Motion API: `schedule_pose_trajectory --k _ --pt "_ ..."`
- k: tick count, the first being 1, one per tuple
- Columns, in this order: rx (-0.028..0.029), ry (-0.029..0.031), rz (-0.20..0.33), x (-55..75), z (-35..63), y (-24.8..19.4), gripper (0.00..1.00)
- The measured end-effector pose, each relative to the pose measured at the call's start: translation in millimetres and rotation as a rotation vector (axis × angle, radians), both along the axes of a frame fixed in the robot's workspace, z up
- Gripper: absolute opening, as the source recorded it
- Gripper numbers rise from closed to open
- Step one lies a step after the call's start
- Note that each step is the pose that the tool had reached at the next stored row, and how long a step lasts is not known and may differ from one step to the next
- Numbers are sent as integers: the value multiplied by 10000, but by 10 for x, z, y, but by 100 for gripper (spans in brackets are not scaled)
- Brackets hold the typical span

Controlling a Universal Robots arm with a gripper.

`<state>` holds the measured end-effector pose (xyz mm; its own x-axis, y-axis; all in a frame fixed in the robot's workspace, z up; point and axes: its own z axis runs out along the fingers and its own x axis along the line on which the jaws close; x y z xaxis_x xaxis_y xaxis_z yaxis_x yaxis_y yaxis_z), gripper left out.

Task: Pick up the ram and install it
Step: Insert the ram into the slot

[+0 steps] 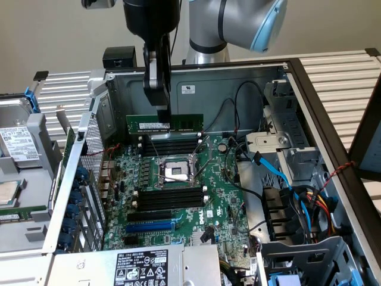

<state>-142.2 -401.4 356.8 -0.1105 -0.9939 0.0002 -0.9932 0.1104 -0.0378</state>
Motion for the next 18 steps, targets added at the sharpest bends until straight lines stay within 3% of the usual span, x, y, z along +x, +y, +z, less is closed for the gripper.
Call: schedule_pose_trajectory --k 15,18 --pt "-1 1 -1 0 -273 5 12" --pt "-1 0 0 0 -363 5 12"
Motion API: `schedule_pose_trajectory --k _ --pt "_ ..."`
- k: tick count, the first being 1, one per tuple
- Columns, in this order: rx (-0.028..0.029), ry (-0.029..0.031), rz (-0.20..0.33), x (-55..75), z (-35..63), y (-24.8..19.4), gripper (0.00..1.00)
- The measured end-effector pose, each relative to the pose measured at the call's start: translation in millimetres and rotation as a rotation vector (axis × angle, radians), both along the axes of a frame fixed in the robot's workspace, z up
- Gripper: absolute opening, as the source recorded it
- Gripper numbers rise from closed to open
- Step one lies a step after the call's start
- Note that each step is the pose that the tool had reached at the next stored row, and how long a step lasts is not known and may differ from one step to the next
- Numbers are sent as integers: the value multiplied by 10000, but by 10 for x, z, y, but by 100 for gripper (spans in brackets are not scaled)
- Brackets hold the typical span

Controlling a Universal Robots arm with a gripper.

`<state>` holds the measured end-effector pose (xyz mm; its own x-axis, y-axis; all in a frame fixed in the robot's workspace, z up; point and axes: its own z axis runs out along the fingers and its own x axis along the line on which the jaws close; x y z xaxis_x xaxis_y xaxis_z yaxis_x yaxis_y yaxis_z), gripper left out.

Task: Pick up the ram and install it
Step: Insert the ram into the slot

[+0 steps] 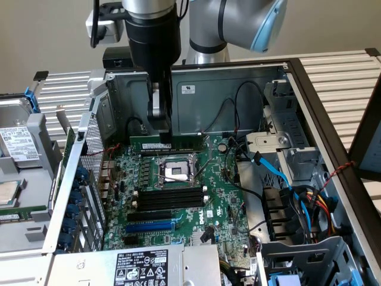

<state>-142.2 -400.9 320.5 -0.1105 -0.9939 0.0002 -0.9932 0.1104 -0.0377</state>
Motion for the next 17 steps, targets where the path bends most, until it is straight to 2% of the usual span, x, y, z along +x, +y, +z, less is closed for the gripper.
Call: schedule_pose_trajectory --k 17 --pt "0 0 16 0 -311 0 12"
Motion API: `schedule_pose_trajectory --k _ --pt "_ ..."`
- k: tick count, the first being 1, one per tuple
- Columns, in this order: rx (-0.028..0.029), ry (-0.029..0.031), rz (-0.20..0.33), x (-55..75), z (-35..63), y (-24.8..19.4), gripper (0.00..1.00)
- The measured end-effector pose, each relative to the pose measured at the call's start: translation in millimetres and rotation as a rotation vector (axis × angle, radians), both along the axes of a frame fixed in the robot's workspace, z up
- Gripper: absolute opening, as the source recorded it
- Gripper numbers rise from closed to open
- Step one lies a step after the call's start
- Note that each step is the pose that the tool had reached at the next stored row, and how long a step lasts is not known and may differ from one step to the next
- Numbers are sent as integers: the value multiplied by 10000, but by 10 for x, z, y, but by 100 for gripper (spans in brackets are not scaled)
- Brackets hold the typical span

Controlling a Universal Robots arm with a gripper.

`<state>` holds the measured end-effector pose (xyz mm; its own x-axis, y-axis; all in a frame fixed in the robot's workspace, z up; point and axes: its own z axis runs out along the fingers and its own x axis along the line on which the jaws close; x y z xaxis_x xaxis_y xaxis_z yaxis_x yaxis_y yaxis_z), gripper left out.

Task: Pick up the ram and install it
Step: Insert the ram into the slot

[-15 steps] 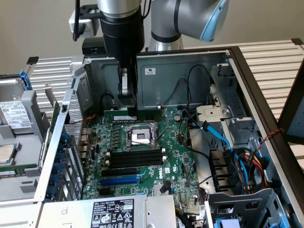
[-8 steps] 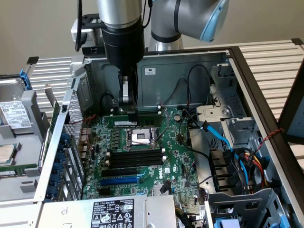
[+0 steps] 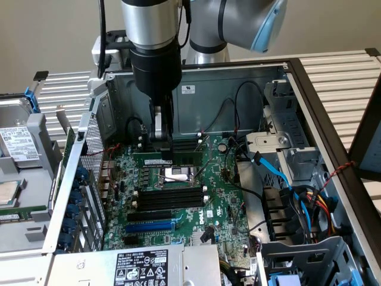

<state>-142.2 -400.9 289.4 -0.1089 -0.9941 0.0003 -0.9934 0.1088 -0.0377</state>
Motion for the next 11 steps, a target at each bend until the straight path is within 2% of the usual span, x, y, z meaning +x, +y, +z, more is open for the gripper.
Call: schedule_pose_trajectory --k 11 --pt "0 0 125 0 -200 0 12"
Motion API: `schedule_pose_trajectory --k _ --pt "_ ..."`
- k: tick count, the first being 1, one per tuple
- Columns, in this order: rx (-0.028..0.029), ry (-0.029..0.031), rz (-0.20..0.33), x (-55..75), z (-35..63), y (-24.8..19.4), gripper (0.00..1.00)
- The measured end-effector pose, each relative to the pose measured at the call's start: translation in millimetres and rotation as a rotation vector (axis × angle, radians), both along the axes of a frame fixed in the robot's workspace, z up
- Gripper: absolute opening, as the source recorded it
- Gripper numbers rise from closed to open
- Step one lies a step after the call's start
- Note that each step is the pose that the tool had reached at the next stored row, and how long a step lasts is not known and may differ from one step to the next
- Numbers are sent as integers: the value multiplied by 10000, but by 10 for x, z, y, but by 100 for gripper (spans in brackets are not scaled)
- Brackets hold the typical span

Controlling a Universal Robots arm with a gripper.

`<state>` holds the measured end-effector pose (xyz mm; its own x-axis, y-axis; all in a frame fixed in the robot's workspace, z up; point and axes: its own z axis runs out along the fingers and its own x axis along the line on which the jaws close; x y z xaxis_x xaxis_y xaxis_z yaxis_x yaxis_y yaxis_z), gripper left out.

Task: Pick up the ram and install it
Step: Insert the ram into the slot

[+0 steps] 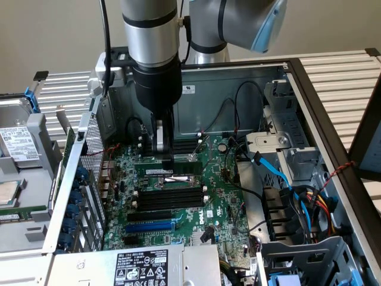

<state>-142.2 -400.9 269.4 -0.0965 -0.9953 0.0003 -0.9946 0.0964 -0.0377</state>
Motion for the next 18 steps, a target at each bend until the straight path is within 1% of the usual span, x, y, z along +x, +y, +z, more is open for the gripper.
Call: schedule_pose_trajectory --k 7,11,15,18 --pt "0 0 50 0 -119 0 12" --pt "-1 0 55 -1 -123 -2 12" --pt "-1 1 65 -2 -137 -33 12" --pt "2 -1 74 -3 -150 -44 12"
